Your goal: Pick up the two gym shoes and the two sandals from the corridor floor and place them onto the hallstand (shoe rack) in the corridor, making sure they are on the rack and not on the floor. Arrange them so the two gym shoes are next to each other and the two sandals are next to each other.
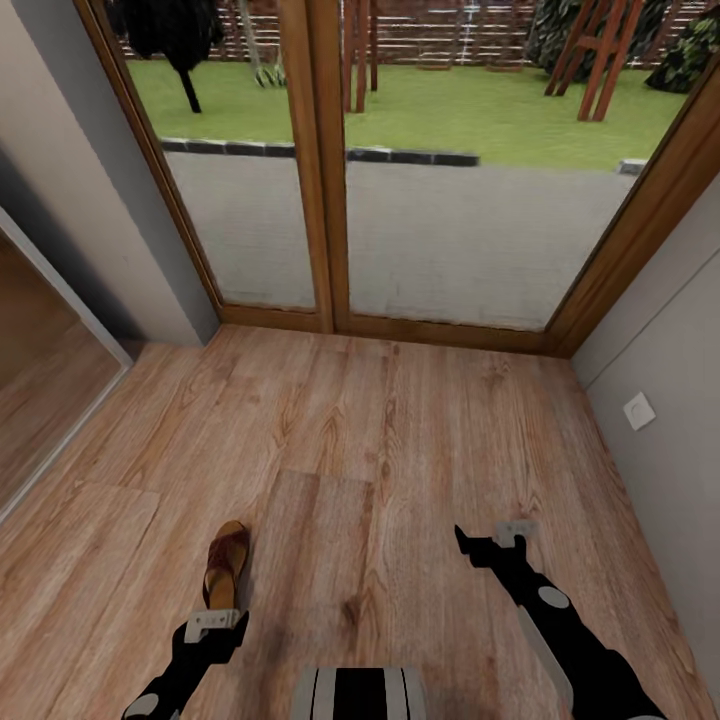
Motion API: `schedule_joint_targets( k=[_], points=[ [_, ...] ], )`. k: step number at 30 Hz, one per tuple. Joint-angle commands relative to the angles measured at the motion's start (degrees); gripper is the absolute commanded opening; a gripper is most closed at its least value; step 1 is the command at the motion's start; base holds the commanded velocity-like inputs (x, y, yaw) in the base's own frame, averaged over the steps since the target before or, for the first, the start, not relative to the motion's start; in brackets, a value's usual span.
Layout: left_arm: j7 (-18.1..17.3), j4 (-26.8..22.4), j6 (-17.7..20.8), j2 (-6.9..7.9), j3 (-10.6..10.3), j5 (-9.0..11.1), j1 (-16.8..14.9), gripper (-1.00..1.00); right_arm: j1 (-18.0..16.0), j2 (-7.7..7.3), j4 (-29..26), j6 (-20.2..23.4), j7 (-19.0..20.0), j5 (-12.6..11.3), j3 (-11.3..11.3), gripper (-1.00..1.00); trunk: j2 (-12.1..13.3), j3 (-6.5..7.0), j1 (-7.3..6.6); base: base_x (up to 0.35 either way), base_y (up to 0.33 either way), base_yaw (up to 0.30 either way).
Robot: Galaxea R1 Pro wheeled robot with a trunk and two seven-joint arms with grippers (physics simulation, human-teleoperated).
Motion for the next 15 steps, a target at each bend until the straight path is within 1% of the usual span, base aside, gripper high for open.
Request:
schedule_joint_targets(
  k=[1,6,8,15],
  points=[
    [-0.29,0.01,-0.20,0.01,0.51,-0.49,-0.09,1.00,0.00,-0.09,-0.82,0.52,-0.01,-0.58,0.18,1.00,-0.01,-0.04,-0.01,0.000,0.000,0.000],
    [-0.24,-0.68,-0.19,-0.05,0.52,-0.50,-0.18,1.00,-0.01,-0.29,-1.68,1.23,-0.07,-0.48,0.34,1.00,-0.01,-0.04,-0.01,0.000,0.000,0.000],
    [-0.24,-1.25,-0.14,-0.16,0.50,-0.50,-0.19,1.00,-0.02,-0.64,-1.81,1.34,-0.05,-0.51,0.36,1.00,-0.01,-0.04,-0.01,0.000,0.000,0.000],
    [-0.23,-1.90,-0.14,-0.45,0.47,-0.50,-0.19,1.00,0.01,-2.40,-1.84,1.40,0.05,-0.61,0.37,1.00,-0.11,-1.59,0.17,0.000,0.000,0.000]
  ],
)
